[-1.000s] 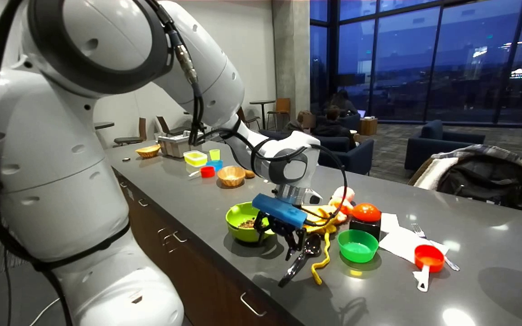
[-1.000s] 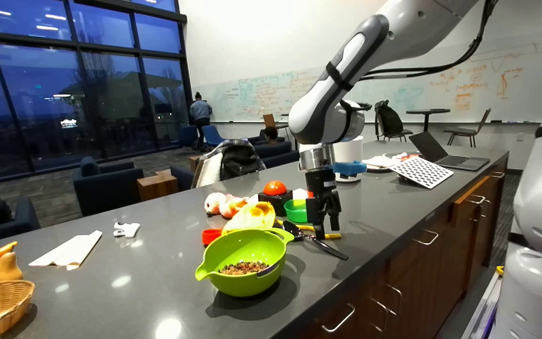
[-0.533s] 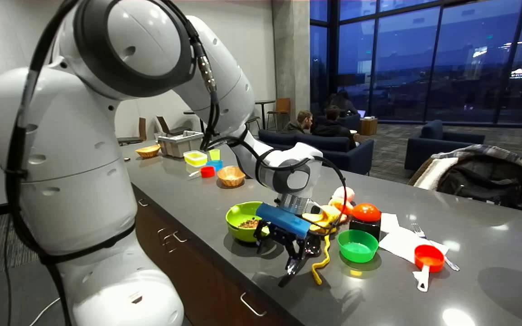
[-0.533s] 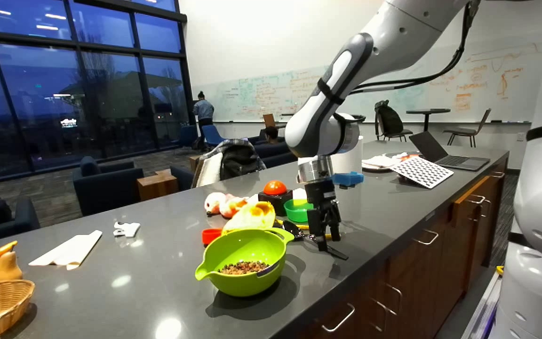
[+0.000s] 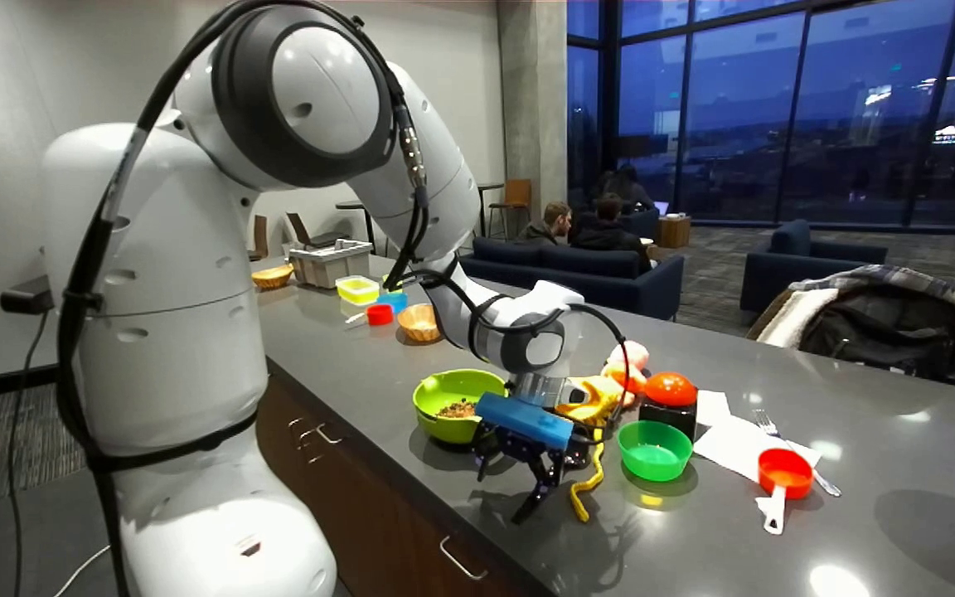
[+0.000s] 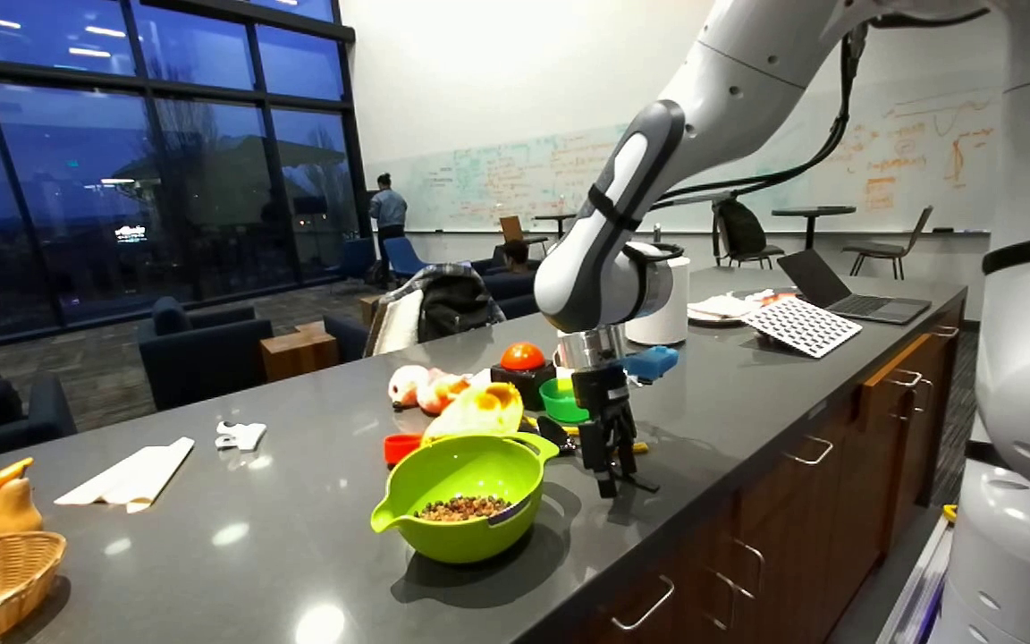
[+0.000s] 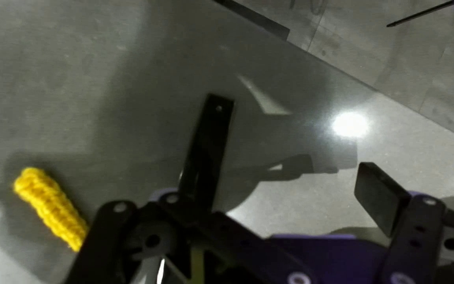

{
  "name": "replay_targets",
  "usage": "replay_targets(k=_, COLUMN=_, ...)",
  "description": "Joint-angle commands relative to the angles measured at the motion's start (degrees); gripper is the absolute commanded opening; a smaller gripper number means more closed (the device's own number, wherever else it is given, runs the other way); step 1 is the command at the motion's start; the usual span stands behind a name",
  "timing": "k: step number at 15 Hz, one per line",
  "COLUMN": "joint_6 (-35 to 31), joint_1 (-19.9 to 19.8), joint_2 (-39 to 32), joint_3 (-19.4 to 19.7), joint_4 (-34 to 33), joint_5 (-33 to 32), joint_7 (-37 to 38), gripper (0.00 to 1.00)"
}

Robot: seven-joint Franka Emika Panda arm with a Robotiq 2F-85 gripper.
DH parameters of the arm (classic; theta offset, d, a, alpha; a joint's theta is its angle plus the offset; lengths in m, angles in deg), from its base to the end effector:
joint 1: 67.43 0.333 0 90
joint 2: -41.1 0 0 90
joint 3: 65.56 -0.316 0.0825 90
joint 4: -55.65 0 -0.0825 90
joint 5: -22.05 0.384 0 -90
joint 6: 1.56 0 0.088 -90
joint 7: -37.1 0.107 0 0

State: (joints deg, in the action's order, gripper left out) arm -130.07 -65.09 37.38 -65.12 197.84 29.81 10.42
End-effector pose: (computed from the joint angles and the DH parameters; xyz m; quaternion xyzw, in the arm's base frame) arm 0.4382 0.0184 0.2429 -0.9680 -0.1953 0.1376 0.0770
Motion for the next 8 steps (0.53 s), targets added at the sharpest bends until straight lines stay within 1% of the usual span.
replay_targets(k=1, joint_6=-1.1, joint_1=-0.6, joint_2=-1.3, joint_3=-1.1, joint_4=-1.0, joint_5=-2.4, joint_7=-0.2, gripper=1.00)
replay_targets(k=8, joint_6=-1.2, joint_1=-0.5, joint_2=0.2, joint_3=-1.6, joint_4=-1.2, joint_5=-6.4, joint_7=1.3, gripper=1.00)
